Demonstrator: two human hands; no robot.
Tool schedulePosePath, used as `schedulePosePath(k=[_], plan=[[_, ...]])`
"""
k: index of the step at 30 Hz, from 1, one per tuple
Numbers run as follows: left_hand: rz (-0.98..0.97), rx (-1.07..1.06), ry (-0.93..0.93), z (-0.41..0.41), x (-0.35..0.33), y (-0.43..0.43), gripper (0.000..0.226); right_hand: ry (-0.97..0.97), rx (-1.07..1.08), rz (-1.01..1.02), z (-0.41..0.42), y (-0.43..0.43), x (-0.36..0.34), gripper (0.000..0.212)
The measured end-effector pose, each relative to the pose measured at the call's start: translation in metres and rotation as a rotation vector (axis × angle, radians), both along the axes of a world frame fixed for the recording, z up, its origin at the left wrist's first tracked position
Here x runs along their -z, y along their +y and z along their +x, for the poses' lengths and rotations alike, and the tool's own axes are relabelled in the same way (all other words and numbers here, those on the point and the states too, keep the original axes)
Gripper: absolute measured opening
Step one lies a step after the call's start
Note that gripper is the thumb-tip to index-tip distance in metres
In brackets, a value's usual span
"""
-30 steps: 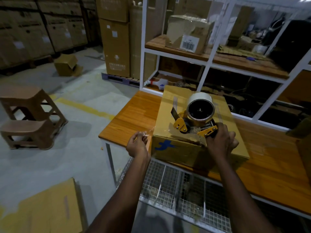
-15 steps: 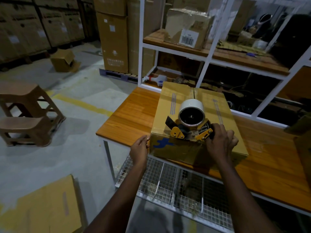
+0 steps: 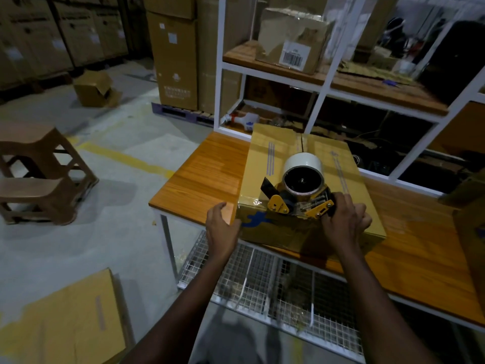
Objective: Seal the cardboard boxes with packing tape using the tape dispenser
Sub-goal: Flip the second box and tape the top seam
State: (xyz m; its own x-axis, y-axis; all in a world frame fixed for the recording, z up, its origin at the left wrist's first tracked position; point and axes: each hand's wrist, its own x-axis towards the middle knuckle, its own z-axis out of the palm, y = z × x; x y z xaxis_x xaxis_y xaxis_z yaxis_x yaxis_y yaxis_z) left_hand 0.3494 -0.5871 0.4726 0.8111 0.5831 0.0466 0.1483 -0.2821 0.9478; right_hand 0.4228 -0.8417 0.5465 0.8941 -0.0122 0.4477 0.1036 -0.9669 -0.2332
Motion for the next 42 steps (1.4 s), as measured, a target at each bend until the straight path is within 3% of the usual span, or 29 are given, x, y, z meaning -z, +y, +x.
schedulePosePath(k=[4,9,11,13,15,18,32,36,39,42], plan=[[0.145,0.184,0.03,0.01,0.0,-0.001,0.07,0.008,0.005,-0.015,-0.001,0.0,-0.002,0.047],[0.354,0.171,0.071,0.0,0.005,0.003,0.054,0.021,0.003,-0.028,0.001,0.0,-0.002,0.047],[0.389,0.156,0.017,0.006,-0.002,0.008,0.066,0.012,0.001,-0.038,0.001,0.0,-0.004,0.047],[0.532,0.271,-0.032,0.014,-0.012,0.012,0.08,0.011,-0.001,-0.036,0.0,0.001,-0.006,0.046],[0.697,0.388,-0.037,0.021,-0.019,0.016,0.076,0.019,-0.003,-0.041,0.0,0.001,-0.005,0.045],[0.838,0.374,-0.09,0.025,-0.016,0.027,0.066,0.031,-0.021,-0.048,0.001,-0.003,-0.002,0.046],[0.885,0.267,-0.067,0.029,-0.019,0.025,0.058,0.032,-0.003,-0.057,-0.004,-0.064,0.0,0.052],[1.036,0.268,-0.066,0.031,-0.025,0.017,0.056,0.032,-0.001,-0.095,-0.002,-0.065,0.001,0.054],[1.15,0.365,-0.099,0.031,-0.026,0.01,0.062,0.028,-0.005,-0.107,0.001,-0.065,0.002,0.055],[1.133,0.391,-0.074,0.029,-0.029,0.006,0.073,0.022,-0.027,-0.113,0.005,-0.067,0.003,0.055]])
